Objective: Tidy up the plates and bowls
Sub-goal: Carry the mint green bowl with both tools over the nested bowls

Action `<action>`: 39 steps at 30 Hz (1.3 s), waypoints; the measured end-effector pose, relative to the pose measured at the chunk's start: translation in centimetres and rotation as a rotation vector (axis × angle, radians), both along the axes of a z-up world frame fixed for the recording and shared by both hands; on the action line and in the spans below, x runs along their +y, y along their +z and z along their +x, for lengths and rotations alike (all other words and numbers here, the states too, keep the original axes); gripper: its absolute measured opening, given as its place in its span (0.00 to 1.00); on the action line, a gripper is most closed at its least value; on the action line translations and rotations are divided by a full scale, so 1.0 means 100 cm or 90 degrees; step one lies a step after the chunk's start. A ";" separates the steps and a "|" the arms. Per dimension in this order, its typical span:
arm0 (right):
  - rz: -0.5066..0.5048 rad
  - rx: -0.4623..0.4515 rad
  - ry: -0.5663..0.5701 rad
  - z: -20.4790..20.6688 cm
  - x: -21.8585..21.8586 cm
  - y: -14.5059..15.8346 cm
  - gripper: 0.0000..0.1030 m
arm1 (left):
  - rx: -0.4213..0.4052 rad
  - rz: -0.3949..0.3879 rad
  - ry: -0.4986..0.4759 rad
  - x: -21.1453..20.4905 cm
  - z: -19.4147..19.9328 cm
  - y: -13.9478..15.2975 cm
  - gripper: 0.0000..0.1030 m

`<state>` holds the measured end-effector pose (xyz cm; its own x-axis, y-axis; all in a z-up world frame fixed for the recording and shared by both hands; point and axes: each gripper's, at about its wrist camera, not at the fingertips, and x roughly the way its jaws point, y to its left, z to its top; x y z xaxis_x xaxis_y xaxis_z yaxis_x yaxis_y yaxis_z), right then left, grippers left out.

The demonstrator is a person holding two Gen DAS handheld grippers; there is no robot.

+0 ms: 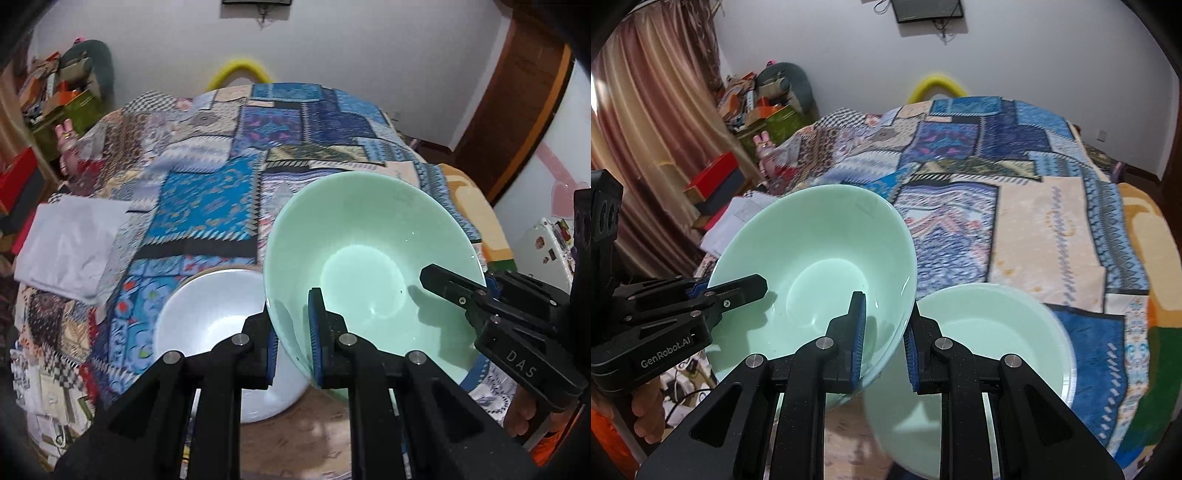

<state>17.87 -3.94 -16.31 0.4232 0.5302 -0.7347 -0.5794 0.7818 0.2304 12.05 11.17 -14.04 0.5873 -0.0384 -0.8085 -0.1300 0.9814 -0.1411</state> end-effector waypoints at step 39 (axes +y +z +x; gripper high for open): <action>-0.075 0.057 0.088 -0.004 0.063 -0.050 0.20 | 0.076 -0.057 0.073 0.088 -0.025 -0.074 0.14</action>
<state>17.46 2.32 -21.30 0.2819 0.4875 -0.8263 -0.6647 0.7204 0.1982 9.57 20.00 -21.48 0.4915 -0.0521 -0.8693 -0.2611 0.9435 -0.2042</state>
